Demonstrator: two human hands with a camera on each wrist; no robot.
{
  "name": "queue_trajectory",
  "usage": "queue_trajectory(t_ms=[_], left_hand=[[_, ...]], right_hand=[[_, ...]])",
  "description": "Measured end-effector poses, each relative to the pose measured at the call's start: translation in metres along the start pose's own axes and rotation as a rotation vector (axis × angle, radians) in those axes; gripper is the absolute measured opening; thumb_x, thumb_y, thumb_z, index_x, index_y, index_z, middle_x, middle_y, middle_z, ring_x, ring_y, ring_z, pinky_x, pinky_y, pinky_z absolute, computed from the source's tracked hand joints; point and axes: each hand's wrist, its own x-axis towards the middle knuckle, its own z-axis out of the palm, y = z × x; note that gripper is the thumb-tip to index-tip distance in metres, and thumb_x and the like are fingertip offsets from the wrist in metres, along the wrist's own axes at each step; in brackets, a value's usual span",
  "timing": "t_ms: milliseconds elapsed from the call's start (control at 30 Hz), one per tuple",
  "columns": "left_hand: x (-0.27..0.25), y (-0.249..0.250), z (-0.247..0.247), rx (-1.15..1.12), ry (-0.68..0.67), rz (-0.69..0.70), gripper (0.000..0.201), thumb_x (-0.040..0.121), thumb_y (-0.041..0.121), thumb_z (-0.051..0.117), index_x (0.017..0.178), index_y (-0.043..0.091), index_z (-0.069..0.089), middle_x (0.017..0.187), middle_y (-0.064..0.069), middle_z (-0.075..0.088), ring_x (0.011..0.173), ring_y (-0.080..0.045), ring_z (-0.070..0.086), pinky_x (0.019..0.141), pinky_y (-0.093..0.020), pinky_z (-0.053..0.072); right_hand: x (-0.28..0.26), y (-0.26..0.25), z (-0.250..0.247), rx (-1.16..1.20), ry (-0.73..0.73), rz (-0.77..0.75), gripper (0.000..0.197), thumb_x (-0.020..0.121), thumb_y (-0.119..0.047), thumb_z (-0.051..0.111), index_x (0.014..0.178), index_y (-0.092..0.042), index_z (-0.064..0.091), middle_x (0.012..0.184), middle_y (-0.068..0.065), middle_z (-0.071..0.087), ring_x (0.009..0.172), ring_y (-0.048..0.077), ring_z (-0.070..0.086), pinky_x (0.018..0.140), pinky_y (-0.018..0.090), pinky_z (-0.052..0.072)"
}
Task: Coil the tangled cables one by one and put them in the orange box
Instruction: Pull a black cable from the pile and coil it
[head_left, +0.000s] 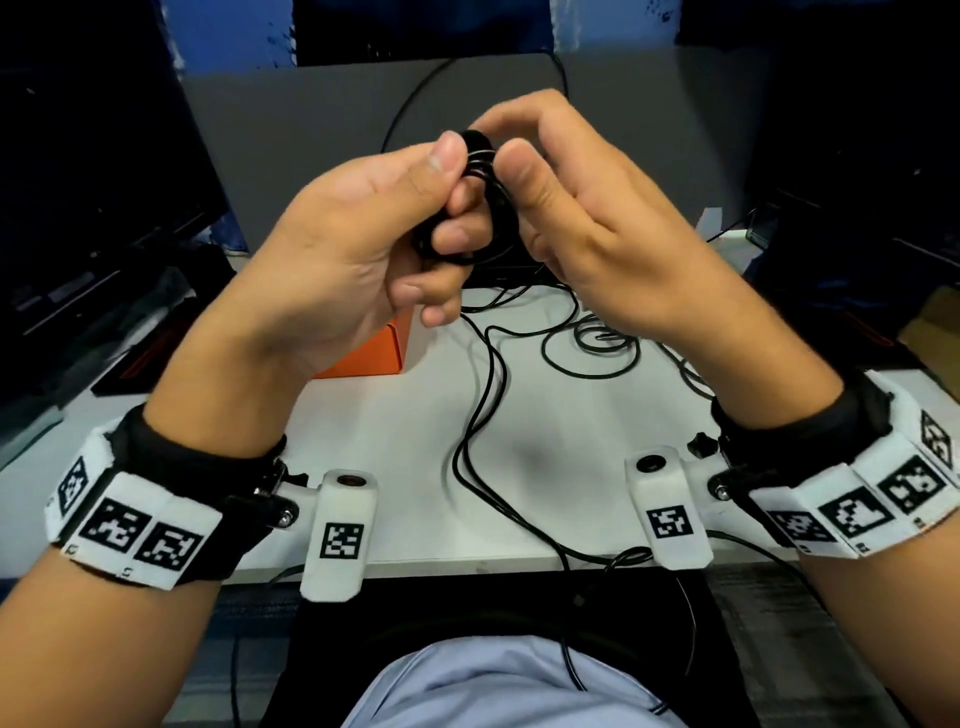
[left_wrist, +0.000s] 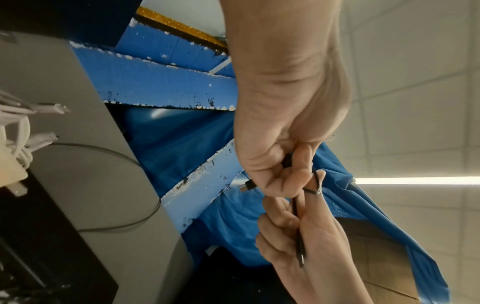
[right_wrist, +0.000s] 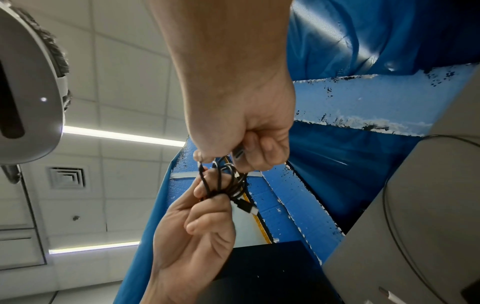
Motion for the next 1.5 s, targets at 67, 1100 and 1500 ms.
queue_trajectory(t_ms=[67,1100,1500], left_hand=[[0.0,-0.001,0.002,-0.091,-0.022,-0.022,0.036,0.11,0.033,0.031,0.081,0.019,0.047,0.07,0.006,0.04,0.045,-0.007,0.027,0.05,-0.027,0.036],[0.011,-0.017,0.02,0.589,0.412,0.138,0.043,0.112,0.037,0.032,0.086,0.01,0.053,0.065,0.012,0.049,0.058,-0.003,0.05,0.056,-0.016,0.04],[0.011,-0.024,0.027,0.803,0.473,0.181,0.035,0.112,0.035,0.031,0.097,0.01,0.05,0.07,0.007,0.052,0.065,-0.012,0.052,0.056,-0.024,0.041]], right_hand=[[-0.001,-0.003,0.0,-0.071,0.001,0.023,0.04,0.111,-0.043,0.036,0.141,-0.018,0.047,0.076,-0.049,0.053,0.071,-0.004,0.056,0.07,0.018,0.04],[0.003,-0.001,0.025,0.278,0.118,0.13,0.046,0.111,-0.039,0.039,0.086,-0.005,0.056,0.068,-0.007,0.054,0.052,0.012,0.05,0.049,0.022,0.04],[0.001,0.002,0.028,0.183,0.148,0.161,0.035,0.112,-0.037,0.038,0.082,-0.02,0.043,0.065,-0.014,0.045,0.056,0.005,0.044,0.051,0.021,0.035]])
